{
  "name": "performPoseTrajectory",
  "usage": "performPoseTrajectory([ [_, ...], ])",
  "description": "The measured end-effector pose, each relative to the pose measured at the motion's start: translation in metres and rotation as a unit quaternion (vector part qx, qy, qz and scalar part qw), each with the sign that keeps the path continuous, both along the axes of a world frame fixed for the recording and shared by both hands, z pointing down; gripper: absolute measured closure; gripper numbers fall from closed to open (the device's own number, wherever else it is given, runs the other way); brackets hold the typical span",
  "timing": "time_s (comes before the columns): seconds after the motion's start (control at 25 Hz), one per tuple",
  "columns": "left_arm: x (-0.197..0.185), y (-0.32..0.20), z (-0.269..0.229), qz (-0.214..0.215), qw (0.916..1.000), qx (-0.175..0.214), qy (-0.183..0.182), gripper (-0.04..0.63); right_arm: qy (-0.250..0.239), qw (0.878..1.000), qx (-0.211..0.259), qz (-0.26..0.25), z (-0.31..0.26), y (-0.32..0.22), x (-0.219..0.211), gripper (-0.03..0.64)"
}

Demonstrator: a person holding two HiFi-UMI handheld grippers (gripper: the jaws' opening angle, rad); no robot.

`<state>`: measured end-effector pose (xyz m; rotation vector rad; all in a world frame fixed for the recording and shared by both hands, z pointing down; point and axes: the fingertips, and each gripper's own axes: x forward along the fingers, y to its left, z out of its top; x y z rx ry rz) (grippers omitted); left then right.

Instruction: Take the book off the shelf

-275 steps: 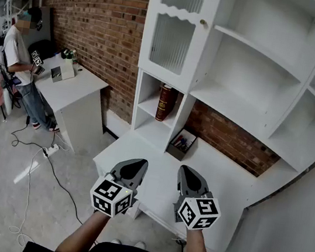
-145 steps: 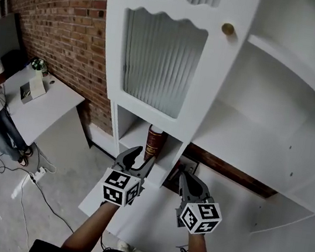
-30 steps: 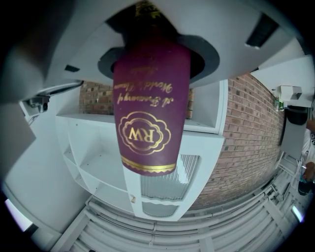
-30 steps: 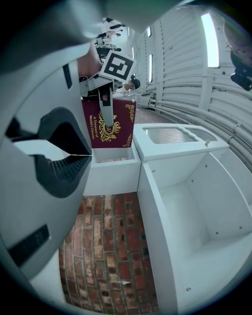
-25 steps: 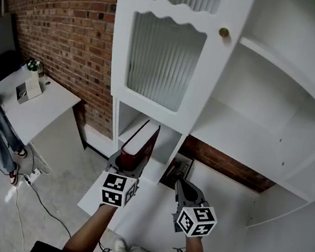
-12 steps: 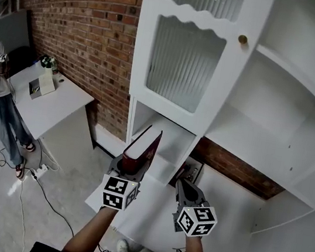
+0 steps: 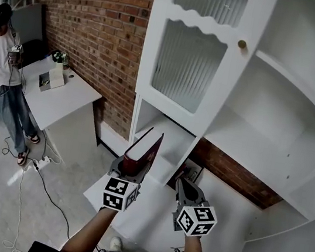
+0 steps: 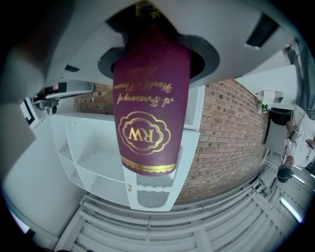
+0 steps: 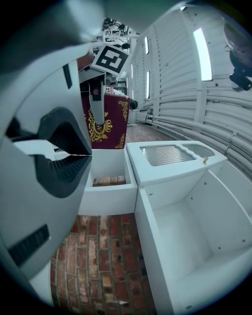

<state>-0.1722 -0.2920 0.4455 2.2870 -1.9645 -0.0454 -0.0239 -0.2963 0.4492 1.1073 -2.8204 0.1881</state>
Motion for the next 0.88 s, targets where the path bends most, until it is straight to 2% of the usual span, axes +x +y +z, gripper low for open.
performPoseTrajectory([
  [0.6, 0.045, 0.063, -0.025, -0.032, 0.9993, 0.013, -0.012, 0.359, -0.019, 0.998, 0.034, -0.049, -0.031, 0.046, 0.032, 0.597],
  [0.88, 0.076, 0.101, -0.030, -0.041, 0.9989, 0.022, -0.002, 0.359, -0.020, 0.997, 0.036, -0.067, -0.029, 0.075, 0.054, 0.597],
])
